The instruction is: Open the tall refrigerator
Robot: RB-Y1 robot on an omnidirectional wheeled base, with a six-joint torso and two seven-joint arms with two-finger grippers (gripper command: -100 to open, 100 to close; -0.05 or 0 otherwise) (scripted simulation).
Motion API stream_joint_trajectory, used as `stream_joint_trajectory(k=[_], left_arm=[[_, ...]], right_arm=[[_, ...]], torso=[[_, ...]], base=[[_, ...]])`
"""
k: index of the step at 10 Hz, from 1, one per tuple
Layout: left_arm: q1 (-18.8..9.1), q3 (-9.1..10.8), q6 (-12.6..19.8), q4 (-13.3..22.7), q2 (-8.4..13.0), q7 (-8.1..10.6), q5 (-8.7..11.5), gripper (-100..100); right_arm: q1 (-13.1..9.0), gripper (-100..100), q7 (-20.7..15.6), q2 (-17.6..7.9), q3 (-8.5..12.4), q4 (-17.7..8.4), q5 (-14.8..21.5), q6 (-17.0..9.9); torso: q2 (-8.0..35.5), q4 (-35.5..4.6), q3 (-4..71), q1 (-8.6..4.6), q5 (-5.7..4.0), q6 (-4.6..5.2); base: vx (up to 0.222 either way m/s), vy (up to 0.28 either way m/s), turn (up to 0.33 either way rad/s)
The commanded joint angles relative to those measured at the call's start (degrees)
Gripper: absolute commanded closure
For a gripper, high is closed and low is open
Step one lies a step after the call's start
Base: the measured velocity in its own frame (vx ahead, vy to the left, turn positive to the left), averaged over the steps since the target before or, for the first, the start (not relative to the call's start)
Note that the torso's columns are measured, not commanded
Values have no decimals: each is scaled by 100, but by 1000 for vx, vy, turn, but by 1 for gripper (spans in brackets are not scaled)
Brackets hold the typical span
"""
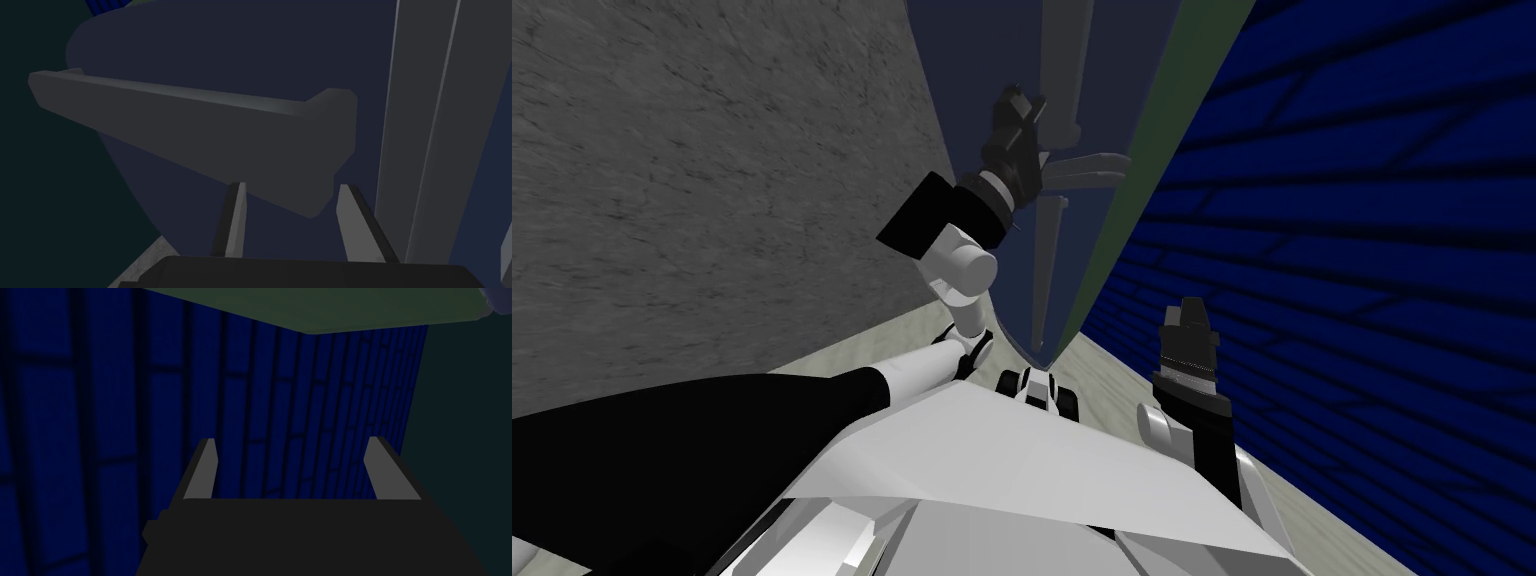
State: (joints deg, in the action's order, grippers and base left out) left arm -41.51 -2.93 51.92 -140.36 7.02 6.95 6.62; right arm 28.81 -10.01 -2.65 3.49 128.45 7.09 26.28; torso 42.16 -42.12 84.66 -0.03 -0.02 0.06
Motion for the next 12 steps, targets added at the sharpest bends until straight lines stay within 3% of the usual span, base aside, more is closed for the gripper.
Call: stream_joint_trajectory(k=[1,2,3,11,12], left_arm=[[104,-32,-89,6,0,-17,-1,100],[-4,-132,119,-177,-78,90,143,100],[-4,-132,119,-177,-78,90,143,100],[-492,-522,1011,-933,-394,535,719,100],[-507,-497,927,-830,-388,492,645,100]], right_arm=[[0,0,0,0,0,0,0,0],[1,0,0,0,0,0,0,0],[0,0,0,-3,2,1,0,0],[0,0,0,-3,3,-1,0,0],[0,0,0,-3,2,-1,0,0]], torso=[[2,-7,-2,-4,-1,-3],[1,-15,-2,-7,-2,-5],[47,-37,-30,64,13,-4],[17,-18,-12,8,5,-6],[16,-17,-11,-14,-1,-6]], base=[[-34,12,-4],[-108,267,-70],[-53,303,-126],[-60,358,-73],[-49,133,-23]])
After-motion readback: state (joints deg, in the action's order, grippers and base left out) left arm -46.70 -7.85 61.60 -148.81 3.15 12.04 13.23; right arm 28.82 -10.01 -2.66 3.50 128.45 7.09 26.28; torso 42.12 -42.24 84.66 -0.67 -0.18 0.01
